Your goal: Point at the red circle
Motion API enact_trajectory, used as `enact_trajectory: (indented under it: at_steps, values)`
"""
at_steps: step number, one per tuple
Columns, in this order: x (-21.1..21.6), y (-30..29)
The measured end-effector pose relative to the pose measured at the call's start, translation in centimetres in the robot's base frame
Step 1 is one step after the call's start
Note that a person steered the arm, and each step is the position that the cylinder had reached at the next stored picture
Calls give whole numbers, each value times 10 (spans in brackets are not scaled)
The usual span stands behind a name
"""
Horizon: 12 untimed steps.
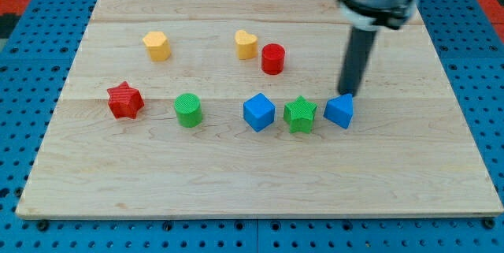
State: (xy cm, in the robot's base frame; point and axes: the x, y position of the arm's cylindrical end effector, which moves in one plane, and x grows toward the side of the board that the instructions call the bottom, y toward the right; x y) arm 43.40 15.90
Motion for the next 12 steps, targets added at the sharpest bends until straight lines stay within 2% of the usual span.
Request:
enact_trajectory:
  at_steps: [2, 6, 8, 12]
  values:
    - [7, 5]
    - [-49, 30]
    - [-38, 55]
    - [-39, 55]
